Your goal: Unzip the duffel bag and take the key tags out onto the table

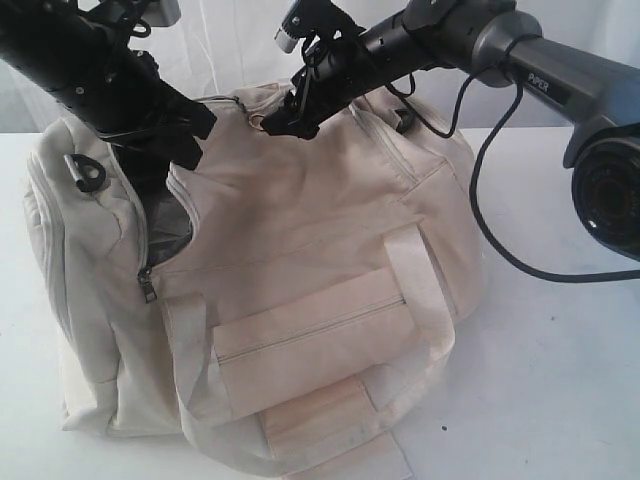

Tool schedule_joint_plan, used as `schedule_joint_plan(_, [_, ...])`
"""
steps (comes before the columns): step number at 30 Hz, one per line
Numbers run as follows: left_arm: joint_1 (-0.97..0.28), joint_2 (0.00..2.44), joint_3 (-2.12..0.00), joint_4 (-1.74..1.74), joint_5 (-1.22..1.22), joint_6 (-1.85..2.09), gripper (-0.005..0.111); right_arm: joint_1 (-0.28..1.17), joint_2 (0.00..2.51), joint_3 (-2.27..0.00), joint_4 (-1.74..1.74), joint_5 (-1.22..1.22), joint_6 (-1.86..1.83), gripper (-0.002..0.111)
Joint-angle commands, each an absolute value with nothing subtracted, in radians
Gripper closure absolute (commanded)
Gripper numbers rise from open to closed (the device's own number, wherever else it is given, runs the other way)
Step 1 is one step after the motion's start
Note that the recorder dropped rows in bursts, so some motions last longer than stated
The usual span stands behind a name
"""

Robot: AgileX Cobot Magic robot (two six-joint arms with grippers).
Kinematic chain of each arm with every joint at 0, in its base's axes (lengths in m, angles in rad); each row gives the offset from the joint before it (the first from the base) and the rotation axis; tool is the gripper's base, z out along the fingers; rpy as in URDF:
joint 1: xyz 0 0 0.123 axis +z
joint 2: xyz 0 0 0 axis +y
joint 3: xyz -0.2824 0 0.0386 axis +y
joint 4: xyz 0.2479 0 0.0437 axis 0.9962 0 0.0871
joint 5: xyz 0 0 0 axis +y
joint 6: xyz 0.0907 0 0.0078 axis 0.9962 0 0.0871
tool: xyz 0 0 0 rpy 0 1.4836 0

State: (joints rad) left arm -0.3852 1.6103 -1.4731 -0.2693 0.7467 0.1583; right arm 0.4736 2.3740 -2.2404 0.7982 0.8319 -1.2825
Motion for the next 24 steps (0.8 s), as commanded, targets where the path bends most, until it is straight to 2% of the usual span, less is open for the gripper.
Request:
schedule_joint_plan(1, [-0.389,1.593,-1.478,-0.287,0.767,0.164,0.107,0.470,2.350,-2.245,0.803,0.847,-1.276,0.027])
schedule_joint_plan(16, [-0.389,1.593,-1.478,-0.287,0.754,0.166,0.107,0.468,2.340,-2.243,0.751,0.864,-1.323,0.027])
schedule_joint_plan(19, [-0.389,1.593,-1.478,-0.287,0.754,0.166,0.107,0.466,2.334,-2.243,0.743,0.925,-1.316,0.031])
schedule_joint_plan(24, [-0.389,1.593,-1.478,-0.289,0.754,0.180,0.107,0.450,2.291,-2.243,0.699,0.993,-1.226,0.044])
